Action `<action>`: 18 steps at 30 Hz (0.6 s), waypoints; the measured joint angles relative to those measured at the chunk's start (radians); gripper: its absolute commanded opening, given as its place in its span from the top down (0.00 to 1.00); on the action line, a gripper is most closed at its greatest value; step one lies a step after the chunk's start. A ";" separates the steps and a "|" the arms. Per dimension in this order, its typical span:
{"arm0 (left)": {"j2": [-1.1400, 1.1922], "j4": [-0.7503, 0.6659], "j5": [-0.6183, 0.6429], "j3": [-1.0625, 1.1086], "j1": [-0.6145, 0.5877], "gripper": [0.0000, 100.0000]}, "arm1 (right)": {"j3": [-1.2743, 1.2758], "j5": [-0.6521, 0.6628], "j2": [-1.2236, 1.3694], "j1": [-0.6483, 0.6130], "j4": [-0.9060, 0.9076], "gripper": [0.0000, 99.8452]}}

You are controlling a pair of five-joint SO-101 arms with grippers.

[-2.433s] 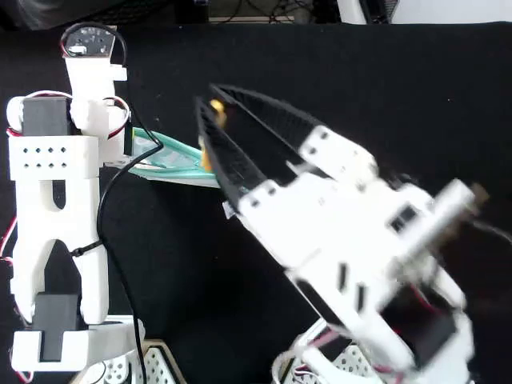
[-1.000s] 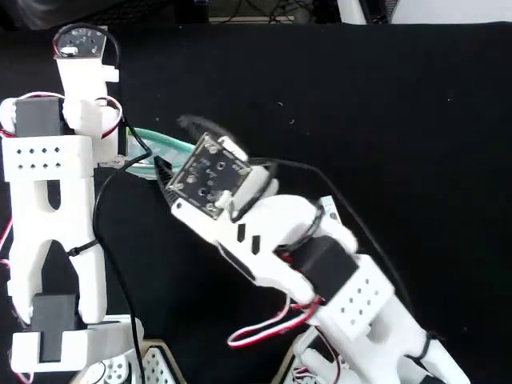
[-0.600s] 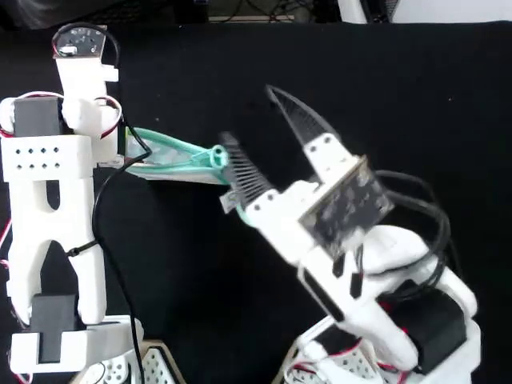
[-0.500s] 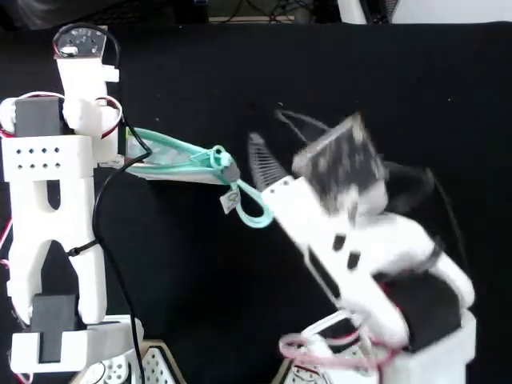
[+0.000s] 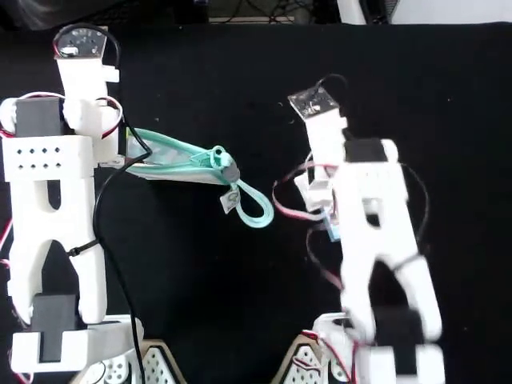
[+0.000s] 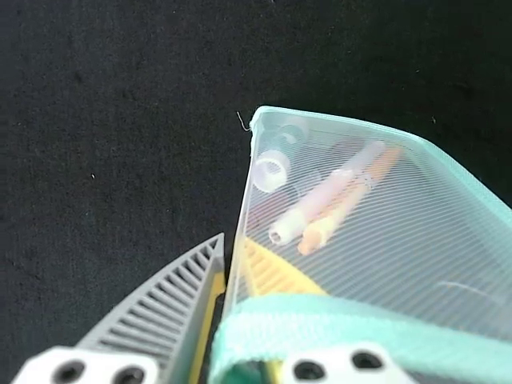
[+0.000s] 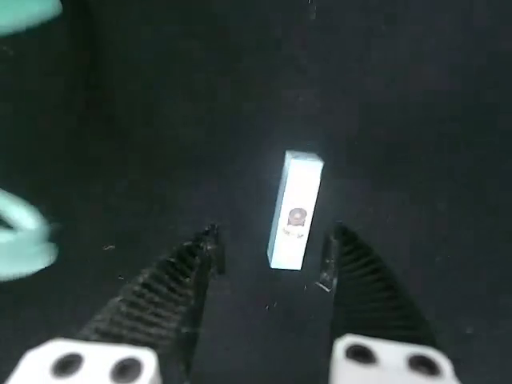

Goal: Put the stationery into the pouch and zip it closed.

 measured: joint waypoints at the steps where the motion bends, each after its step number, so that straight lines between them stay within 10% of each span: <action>1: 0.000 0.000 0.000 0.005 0.000 0.97 | -0.023 0.003 0.063 0.017 -0.002 0.78; 18: 0.000 0.000 0.000 0.008 0.000 0.97 | -0.344 0.074 0.640 0.089 -0.054 0.91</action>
